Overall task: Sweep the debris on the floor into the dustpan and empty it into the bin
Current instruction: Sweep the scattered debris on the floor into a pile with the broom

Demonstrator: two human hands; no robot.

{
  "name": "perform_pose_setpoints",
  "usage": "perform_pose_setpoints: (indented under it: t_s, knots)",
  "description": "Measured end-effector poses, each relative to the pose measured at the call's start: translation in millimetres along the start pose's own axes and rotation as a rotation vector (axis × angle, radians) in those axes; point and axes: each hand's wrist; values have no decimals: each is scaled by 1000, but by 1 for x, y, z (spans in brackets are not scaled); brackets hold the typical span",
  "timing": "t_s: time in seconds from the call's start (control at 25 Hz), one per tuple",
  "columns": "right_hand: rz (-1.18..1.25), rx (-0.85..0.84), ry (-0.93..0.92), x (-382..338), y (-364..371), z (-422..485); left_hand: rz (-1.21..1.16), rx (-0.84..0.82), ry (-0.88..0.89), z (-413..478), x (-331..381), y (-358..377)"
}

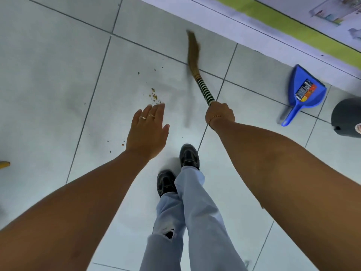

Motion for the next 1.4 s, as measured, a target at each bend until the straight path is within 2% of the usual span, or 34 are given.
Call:
perform_pose_setpoints:
  t_s: [0.2,0.44,0.72,0.84,1.04,1.2,1.32,1.4]
  knots:
    - [-212,21,-153,-17,5,14,-31,-18,-131,22,-13,2]
    - [-478,83,-290,-11,10,13,-113,-57,-156,23,6,2]
    - [-671,131,-430,25,20,-17,-106,-10,-155,4,5,-9]
    - [-631,156,-454,54,31,-36,-90,18,-114,-15,-6,-9]
    - [-317,252,-511,108,83,-112,-49,56,-37,-94,-53,-4]
    - [-76,95,-447,57,155,-199,-16,32,16,-181,-108,8]
    - [-88,34,-533,-3,231,-271,35,16,-4,-251,-151,19]
    - [-118,-100,-537,-24,274,-312,67,15,-21,-289,-172,22]
Point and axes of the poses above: each hand's wrist, its own z-axis towards the middle knuckle, its own y-axis out of the palm, x = y × z, and after that the axes turned 13 degrees about y, right-handed
